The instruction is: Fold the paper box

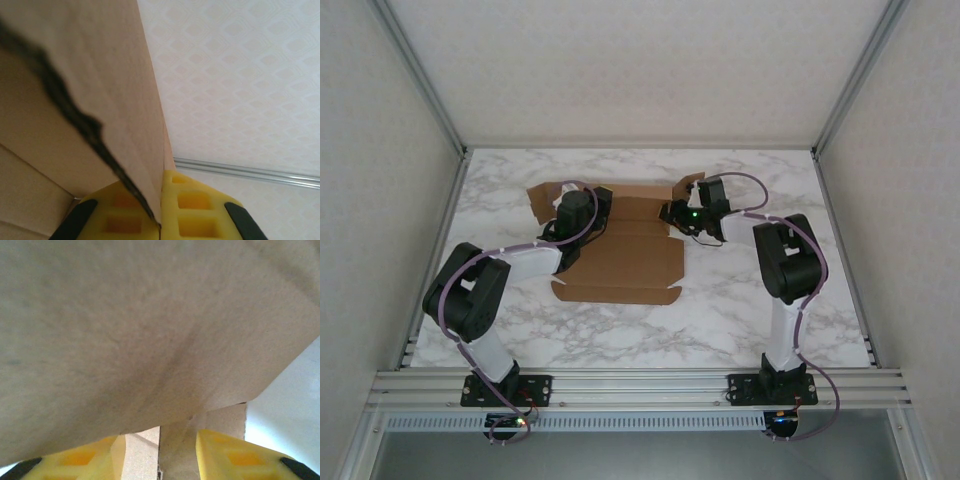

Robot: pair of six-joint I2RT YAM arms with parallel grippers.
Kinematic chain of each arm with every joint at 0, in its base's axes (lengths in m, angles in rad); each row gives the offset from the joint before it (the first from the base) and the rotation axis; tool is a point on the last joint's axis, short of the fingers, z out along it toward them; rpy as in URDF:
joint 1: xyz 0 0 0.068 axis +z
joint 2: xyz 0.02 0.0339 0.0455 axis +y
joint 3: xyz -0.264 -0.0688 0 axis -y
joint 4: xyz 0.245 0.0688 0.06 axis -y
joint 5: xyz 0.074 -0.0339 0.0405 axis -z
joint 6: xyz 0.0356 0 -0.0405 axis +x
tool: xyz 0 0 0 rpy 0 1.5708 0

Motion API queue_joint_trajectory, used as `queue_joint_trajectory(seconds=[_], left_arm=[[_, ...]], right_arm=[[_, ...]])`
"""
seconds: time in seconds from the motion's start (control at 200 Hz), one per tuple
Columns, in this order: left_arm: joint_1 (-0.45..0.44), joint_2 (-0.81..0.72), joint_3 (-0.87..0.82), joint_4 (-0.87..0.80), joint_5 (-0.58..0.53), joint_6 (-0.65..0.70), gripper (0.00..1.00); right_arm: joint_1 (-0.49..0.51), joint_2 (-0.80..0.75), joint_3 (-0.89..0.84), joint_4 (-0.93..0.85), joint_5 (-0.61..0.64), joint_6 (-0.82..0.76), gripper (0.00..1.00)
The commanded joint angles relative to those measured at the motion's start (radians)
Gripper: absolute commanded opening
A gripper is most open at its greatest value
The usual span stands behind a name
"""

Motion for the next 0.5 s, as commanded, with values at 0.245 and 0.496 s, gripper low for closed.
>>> queue_joint_trajectory(seconds=[0.245,0.496], left_arm=[[-0.009,0.019,0.019,-0.079,0.04,0.003,0.01],[0.008,0.007,0.018,-0.108,0.025,0.014,0.01]], right_arm=[[0.035,0.073,0.051,-0.098,0.085,-0.052,0.44],[0.032,-0.056,-0.008,-0.08,0.091,-0.097,0.46]])
